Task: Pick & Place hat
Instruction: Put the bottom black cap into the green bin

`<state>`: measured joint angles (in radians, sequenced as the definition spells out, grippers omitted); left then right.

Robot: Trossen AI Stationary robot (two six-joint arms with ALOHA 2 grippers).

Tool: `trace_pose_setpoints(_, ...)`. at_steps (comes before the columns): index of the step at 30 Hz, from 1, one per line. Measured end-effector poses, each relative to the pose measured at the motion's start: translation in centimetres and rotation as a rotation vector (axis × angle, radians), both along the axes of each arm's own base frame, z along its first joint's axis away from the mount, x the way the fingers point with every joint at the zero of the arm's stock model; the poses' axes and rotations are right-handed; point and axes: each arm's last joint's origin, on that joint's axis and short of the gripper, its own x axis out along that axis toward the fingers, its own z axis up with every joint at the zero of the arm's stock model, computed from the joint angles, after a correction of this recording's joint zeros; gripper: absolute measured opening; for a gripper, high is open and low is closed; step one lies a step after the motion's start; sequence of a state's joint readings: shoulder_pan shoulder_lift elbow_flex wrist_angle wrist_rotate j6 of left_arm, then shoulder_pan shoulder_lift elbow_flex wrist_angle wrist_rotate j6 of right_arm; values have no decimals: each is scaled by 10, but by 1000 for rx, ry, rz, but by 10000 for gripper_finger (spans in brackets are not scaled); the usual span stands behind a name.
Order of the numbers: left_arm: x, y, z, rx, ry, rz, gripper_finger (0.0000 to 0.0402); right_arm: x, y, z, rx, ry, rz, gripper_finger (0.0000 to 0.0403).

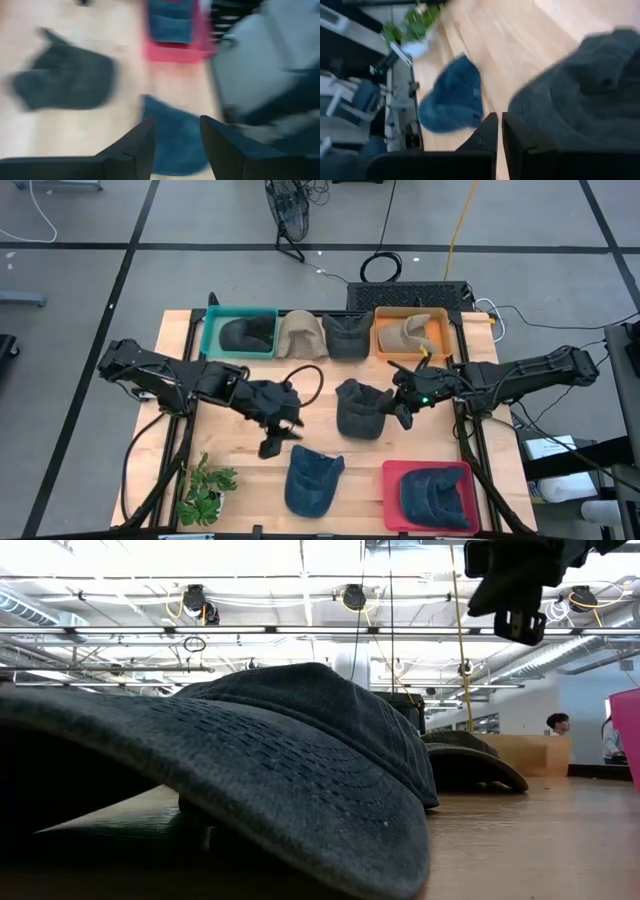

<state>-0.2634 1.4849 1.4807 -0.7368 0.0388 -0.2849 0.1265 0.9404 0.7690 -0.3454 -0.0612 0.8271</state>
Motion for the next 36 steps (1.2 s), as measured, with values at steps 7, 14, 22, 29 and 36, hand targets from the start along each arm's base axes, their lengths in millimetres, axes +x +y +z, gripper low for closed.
trace_pose_setpoints(7, 22, 32, 5, 7, -135, 149, 163, 3, -1, 12, 12, -159, -36, 4)
trace_pose_setpoints(14, 50, 37, -7, -11, -211, 130, 163, -12, -1, 22, 15, -200, -58, 1)
trace_pose_setpoints(22, 89, 52, -45, 15, -198, 169, 163, -28, -3, 55, -85, -335, -154, 0)
trace_pose_setpoints(29, 123, 71, -96, 83, -163, 94, 163, -32, -5, 57, -113, -340, -210, 0)
trace_pose_setpoints(36, 145, 78, -143, 53, -115, 32, 163, -32, -5, 55, -41, -319, -244, 0)
